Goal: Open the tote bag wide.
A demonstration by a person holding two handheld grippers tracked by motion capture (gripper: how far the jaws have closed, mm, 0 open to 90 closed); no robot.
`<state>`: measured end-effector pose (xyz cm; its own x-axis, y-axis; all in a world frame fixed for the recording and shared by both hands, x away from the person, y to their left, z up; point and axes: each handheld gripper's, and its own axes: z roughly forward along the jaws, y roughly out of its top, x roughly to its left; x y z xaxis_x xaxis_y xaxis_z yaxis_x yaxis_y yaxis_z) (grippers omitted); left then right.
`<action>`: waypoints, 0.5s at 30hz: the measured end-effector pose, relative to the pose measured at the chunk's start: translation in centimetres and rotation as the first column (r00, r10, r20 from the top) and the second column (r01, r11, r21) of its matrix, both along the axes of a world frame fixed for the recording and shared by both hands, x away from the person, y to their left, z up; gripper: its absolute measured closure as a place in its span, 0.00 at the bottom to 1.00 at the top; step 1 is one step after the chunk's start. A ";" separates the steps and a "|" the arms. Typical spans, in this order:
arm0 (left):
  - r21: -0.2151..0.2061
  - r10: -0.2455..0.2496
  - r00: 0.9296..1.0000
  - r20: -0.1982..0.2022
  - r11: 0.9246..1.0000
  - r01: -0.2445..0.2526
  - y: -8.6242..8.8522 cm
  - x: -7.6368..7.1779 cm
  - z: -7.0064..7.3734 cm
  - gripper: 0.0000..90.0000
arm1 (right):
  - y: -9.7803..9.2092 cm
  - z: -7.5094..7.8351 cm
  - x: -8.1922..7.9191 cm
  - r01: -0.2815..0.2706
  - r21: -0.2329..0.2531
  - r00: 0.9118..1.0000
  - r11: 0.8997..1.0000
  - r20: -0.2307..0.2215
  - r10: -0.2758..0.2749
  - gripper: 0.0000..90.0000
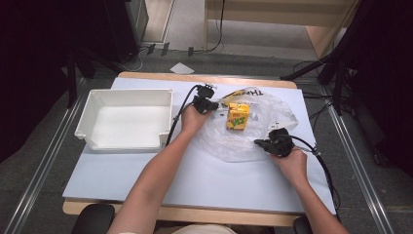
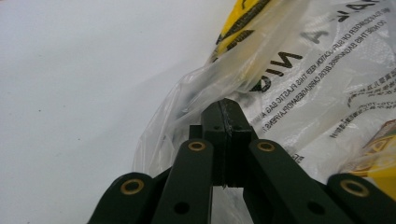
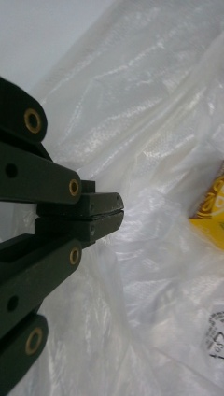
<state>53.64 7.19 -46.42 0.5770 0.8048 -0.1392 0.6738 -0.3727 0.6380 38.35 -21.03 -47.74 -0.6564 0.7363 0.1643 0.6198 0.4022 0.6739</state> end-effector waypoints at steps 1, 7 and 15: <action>0.004 0.001 1.000 0.003 1.000 -0.001 0.0 0.0 0.0 1.00 | -0.2 0.0 -0.4 0.000 0.001 1.000 1.000 -0.006 0.000 1.00; -0.012 -0.013 1.000 -0.012 1.000 0.013 0.0 -0.1 0.1 0.98 | -0.6 0.1 -1.1 -0.002 0.000 1.000 1.000 -0.008 0.002 1.00; -0.081 -0.085 0.996 0.014 0.993 0.086 0.1 -0.9 2.0 0.82 | -1.1 1.5 -1.0 0.023 0.077 1.000 0.997 0.019 -0.025 0.98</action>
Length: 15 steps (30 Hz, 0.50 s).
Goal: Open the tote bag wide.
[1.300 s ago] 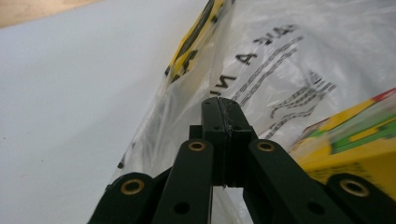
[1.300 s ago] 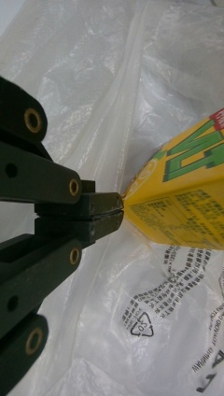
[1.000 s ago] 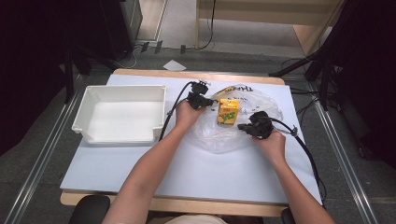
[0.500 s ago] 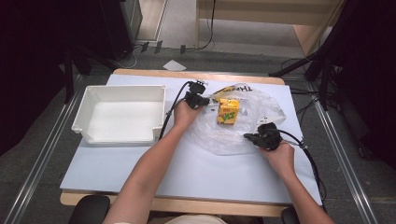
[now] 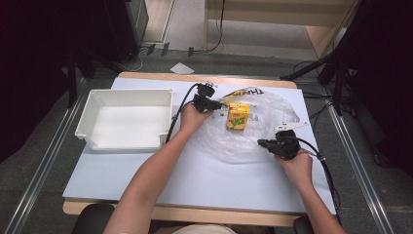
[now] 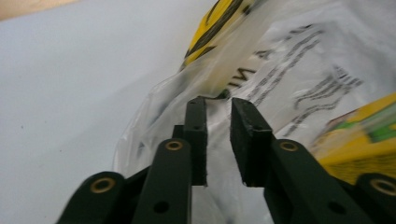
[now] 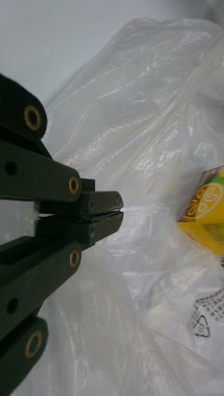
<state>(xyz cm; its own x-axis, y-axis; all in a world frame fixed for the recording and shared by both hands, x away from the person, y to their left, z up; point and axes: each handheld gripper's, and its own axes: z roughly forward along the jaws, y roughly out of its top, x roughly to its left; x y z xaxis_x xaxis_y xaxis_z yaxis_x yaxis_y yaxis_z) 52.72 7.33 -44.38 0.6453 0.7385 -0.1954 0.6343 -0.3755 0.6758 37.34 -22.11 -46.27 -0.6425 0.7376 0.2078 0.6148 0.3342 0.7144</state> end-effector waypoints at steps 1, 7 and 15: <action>-0.015 -0.011 1.000 0.001 1.000 0.011 0.1 -0.1 0.3 0.78 | 0.0 0.2 0.0 0.002 0.002 1.000 1.000 0.000 -0.002 0.96; -0.038 -0.054 0.998 0.022 0.998 0.055 0.5 -1.2 2.5 0.68 | 0.6 1.9 -0.5 -0.014 0.029 0.999 0.999 0.049 0.012 0.85; -0.074 -0.136 0.990 0.040 0.988 0.138 0.8 -2.9 5.2 0.58 | 1.1 4.3 -1.4 -0.021 0.034 0.996 0.999 0.090 0.018 0.62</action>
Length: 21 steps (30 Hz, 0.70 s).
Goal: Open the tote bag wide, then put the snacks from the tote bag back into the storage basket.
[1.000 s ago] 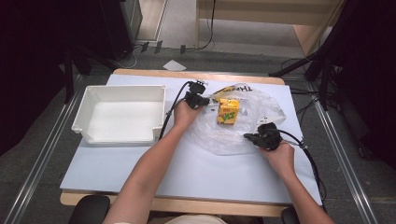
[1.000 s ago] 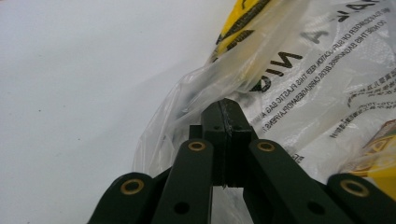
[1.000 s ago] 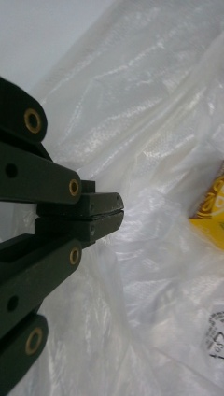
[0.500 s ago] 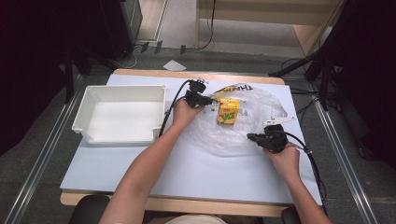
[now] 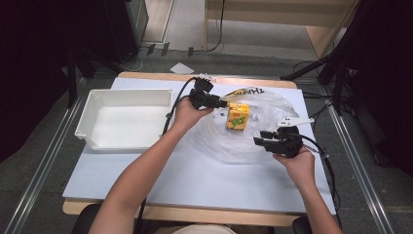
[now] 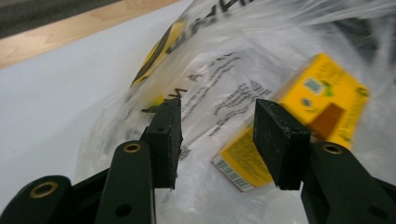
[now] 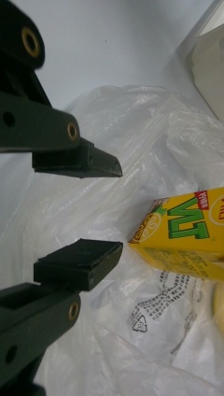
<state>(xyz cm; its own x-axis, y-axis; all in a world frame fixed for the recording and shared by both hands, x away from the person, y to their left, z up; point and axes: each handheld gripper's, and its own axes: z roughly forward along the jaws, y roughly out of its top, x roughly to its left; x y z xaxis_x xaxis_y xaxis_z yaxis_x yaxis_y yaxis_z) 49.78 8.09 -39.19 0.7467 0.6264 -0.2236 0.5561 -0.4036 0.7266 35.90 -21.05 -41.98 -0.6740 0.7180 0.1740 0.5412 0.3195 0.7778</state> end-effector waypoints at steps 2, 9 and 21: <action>0.009 -0.018 1.000 0.018 1.000 0.018 0.0 -0.5 0.6 0.56 | 0.1 0.5 -0.2 -0.009 0.000 1.000 1.000 -0.007 0.009 0.60; 0.038 -0.091 0.995 0.028 0.995 0.090 0.1 -1.9 1.7 0.52 | 0.8 1.0 -1.7 -0.066 -0.016 0.998 0.998 -0.016 0.065 0.59; 0.013 -0.118 0.993 0.030 0.993 0.118 0.1 -3.0 1.5 0.49 | 1.7 0.0 -3.9 -0.119 -0.011 0.992 0.993 -0.043 0.118 0.56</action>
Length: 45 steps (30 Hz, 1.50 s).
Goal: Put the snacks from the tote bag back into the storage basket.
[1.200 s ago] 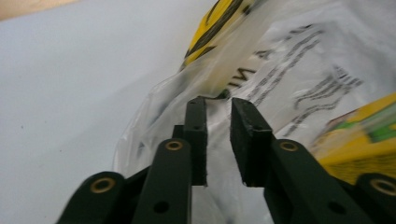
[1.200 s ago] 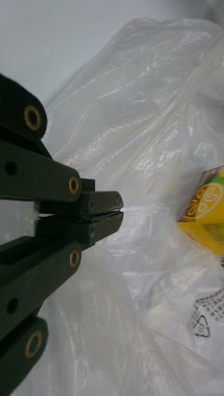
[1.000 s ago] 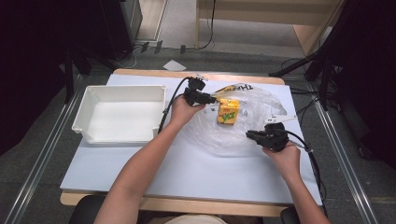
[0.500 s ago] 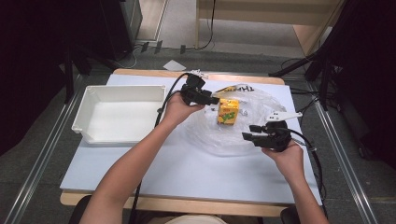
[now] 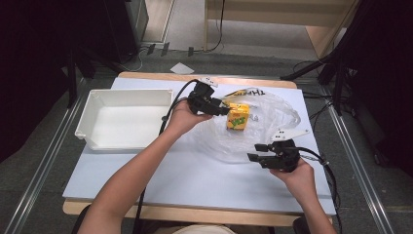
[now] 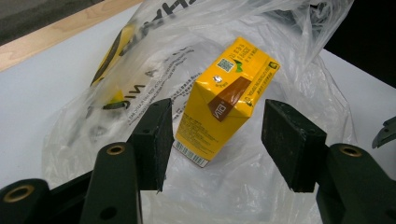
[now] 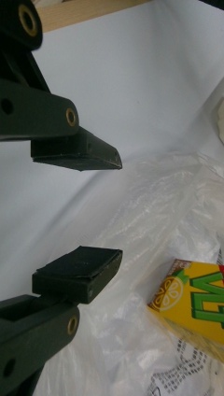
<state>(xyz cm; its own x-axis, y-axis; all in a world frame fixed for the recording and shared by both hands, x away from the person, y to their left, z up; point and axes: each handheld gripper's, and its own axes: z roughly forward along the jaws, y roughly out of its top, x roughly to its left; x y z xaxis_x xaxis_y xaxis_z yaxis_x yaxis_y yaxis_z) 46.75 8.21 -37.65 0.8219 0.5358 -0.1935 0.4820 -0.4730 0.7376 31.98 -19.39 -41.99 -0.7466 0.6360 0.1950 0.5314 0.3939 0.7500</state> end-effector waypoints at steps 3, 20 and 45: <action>0.000 -0.011 1.000 -0.003 1.000 0.011 -0.1 0.0 -0.2 0.47 | 0.1 -0.4 -0.4 -0.002 0.005 1.000 1.000 -0.001 0.002 0.56; 0.012 -0.036 0.999 0.004 0.999 0.036 -2.3 0.5 -2.6 0.42 | -0.1 -2.0 -1.7 -0.005 0.012 1.000 1.000 -0.010 0.005 0.56; -0.033 -0.139 0.990 0.019 0.990 0.140 -5.5 2.6 -5.5 0.39 | 0.3 -2.9 -2.2 -0.027 0.005 0.999 1.000 -0.023 0.027 0.54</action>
